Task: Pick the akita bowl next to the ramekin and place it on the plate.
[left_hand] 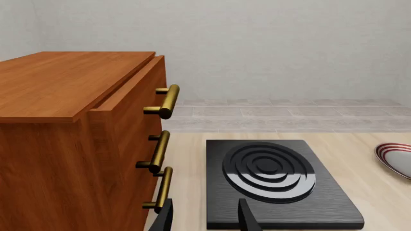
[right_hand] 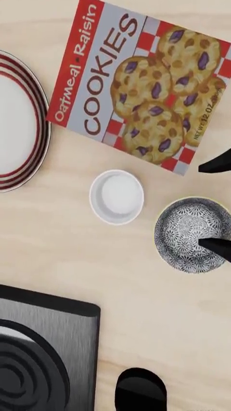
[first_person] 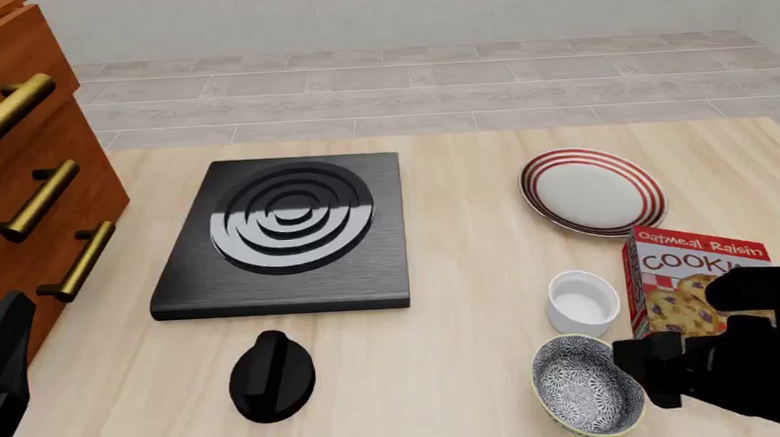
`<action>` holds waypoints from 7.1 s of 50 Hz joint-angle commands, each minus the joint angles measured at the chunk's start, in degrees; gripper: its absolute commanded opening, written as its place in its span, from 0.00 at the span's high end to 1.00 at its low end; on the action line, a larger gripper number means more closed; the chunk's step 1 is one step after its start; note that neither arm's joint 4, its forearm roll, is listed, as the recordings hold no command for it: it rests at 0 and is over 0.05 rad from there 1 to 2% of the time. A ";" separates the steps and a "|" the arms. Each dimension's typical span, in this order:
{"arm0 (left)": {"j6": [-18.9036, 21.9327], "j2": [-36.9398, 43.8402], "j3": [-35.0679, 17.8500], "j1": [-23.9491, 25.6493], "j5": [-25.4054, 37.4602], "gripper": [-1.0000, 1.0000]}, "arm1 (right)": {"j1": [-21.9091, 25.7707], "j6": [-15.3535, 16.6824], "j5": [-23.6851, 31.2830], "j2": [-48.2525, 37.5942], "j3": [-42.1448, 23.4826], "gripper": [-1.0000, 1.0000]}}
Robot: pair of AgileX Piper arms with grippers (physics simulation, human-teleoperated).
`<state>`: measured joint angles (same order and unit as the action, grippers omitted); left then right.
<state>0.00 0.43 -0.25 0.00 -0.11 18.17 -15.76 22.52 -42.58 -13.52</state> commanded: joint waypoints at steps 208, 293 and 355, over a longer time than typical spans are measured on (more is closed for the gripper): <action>0.00 0.00 0.00 0.00 0.00 0.00 | 8.67 -11.26 -1.85 -6.65 -5.00 1.00; 0.00 0.00 0.00 0.00 0.00 0.00 | -5.48 -9.91 -7.74 -17.82 -14.60 1.00; 0.00 0.00 0.00 0.00 0.00 0.00 | -17.95 -8.98 -14.83 -31.93 -23.50 1.00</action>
<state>0.00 0.43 -0.25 0.00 -0.11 2.16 -25.34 8.77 -72.42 -35.16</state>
